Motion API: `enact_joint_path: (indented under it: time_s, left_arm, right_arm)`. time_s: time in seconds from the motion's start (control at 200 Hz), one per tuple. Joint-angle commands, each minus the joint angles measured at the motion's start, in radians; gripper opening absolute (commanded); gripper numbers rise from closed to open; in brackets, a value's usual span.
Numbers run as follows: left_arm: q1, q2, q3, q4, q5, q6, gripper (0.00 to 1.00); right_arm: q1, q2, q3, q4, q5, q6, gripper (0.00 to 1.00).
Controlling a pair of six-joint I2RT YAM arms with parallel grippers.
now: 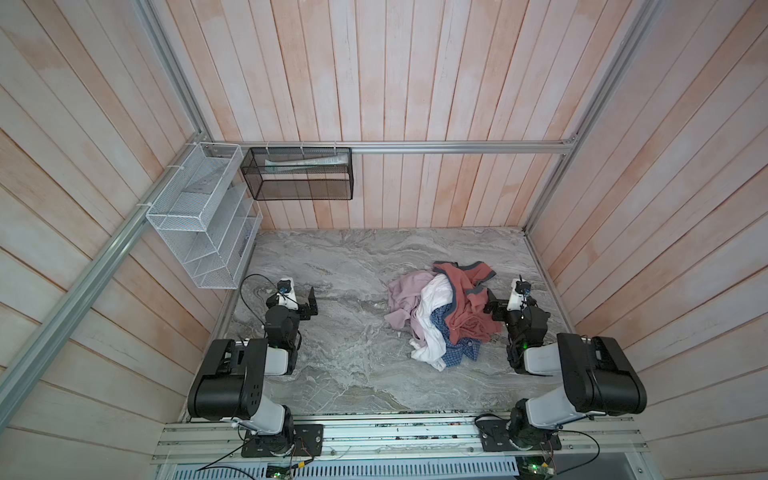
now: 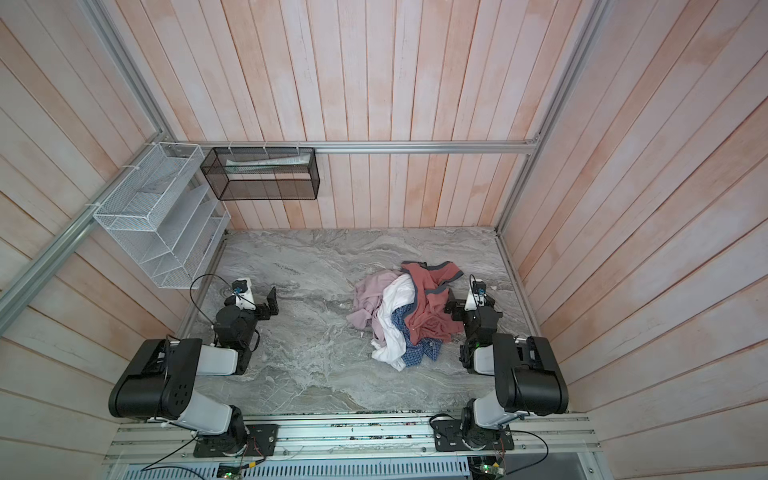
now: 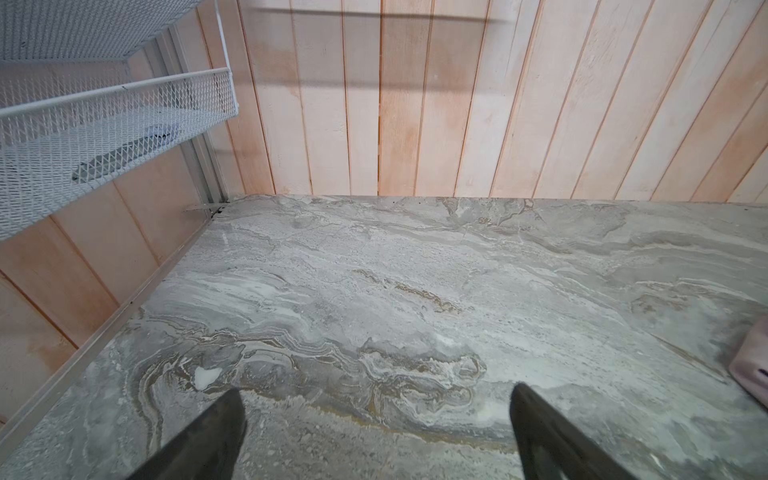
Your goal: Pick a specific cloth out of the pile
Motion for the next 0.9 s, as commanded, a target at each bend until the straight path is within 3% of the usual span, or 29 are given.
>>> enact_joint_path:
  time_s: [0.0,0.895]
  left_arm:
    - [0.007,0.005,0.015,-0.005,0.022,0.0,1.0]
    - [0.018,0.004,0.017,-0.007,0.042,-0.006,1.0]
  right_arm:
    - [0.001,-0.006,0.016,-0.009,0.004,-0.005,0.98]
    - [0.001,-0.007,0.016,-0.01,0.004,-0.003,0.98]
